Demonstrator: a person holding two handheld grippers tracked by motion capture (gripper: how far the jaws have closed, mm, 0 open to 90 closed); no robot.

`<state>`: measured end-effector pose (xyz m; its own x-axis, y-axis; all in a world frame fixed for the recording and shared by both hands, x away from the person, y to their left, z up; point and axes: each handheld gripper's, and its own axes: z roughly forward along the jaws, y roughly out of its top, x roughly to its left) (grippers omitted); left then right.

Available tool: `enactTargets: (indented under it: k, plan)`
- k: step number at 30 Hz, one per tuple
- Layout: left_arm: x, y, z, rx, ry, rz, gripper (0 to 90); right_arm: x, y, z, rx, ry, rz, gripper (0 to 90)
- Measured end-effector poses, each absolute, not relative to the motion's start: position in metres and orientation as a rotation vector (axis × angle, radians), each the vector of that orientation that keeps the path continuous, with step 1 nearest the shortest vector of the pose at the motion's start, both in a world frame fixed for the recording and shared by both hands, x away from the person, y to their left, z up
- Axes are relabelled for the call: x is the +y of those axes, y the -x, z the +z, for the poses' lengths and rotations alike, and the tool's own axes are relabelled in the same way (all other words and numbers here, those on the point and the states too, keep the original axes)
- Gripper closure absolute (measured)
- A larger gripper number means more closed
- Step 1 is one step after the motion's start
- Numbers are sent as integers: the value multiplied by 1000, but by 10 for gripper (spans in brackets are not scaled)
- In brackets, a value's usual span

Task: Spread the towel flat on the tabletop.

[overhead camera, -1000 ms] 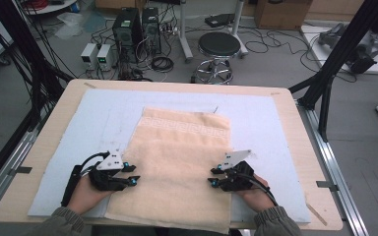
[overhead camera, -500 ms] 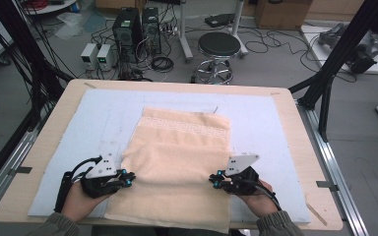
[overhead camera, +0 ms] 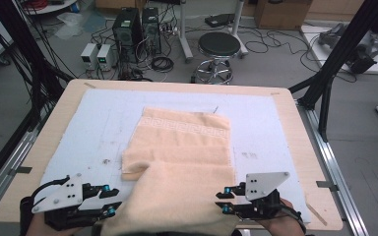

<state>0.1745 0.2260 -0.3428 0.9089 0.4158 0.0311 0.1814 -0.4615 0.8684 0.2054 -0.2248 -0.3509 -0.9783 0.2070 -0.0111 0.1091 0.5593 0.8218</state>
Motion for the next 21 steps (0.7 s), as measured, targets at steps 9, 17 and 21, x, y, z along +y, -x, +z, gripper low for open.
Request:
enactTargets:
  k: [9, 17, 21]
  plan:
    - [214, -230, -405, 541, -2136, 232, 601, -218, -256, -406, 2728, -467, 1272, 640]
    - [186, -243, -425, 499, -2224, 169, 646, -207, -269, -436, 2806, -467, 1148, 620]
    - [173, -250, -431, 465, -2268, 145, 658, -207, -268, -437, 2792, -481, 1155, 621]
